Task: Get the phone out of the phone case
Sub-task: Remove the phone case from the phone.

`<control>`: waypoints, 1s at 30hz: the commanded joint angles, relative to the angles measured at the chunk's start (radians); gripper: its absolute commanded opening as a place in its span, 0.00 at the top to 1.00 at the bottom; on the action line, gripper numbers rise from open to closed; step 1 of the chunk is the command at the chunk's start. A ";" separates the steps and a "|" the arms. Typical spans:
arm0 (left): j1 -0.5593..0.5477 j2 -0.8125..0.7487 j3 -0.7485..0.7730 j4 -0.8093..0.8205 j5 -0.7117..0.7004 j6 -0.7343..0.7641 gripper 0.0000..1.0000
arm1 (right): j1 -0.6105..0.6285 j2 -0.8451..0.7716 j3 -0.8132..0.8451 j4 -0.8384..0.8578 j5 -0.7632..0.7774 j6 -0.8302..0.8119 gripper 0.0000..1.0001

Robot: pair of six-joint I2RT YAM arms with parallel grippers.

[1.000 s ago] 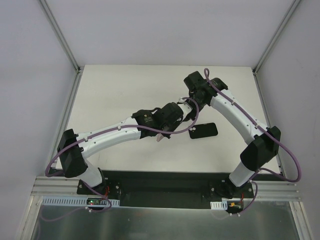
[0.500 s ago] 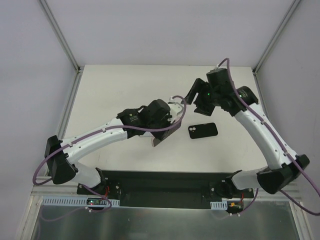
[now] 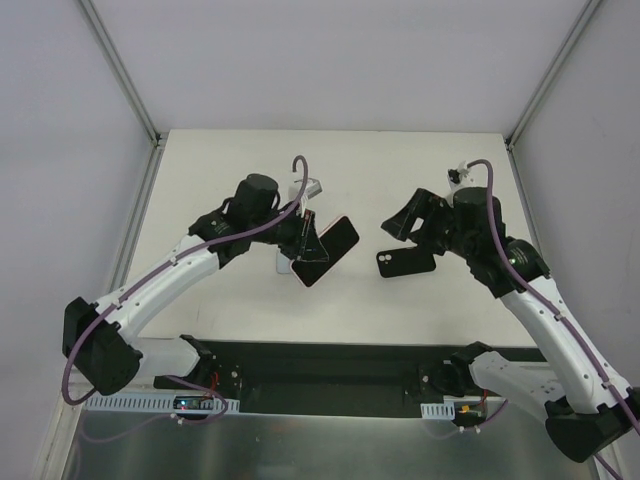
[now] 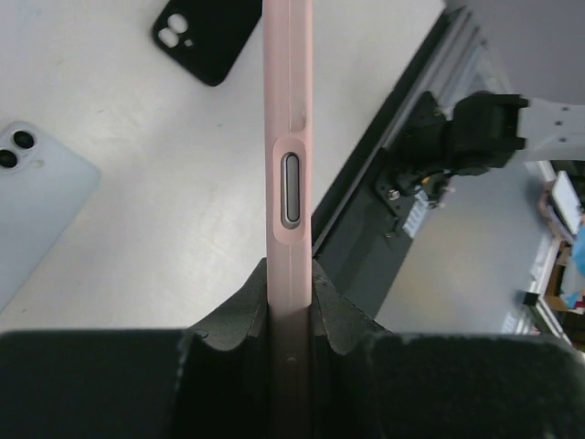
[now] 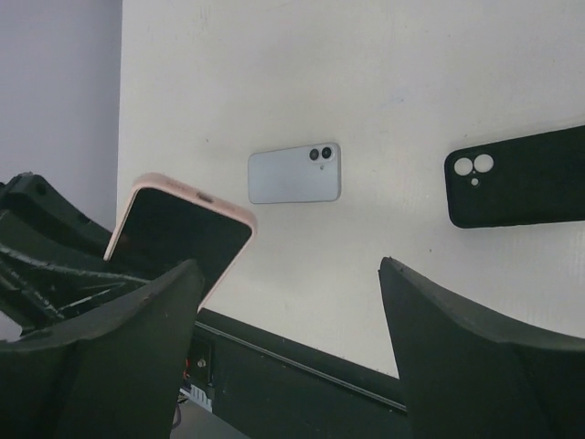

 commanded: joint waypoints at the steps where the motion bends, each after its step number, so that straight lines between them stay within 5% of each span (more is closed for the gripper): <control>1: 0.014 -0.148 -0.089 0.340 0.192 -0.125 1.00 | 0.004 0.015 0.064 0.011 -0.060 -0.090 0.19; 12: 0.158 -0.188 -0.191 0.570 0.394 -0.344 1.00 | 0.062 -0.037 0.014 0.112 -0.111 -0.155 0.21; 19: 0.220 -0.148 -0.276 0.893 0.506 -0.576 1.00 | 0.169 -0.056 0.047 0.109 -0.029 -0.210 0.22; 30: 0.220 -0.148 -0.304 0.937 0.532 -0.616 1.00 | 0.238 0.073 0.153 0.088 0.144 -0.212 0.21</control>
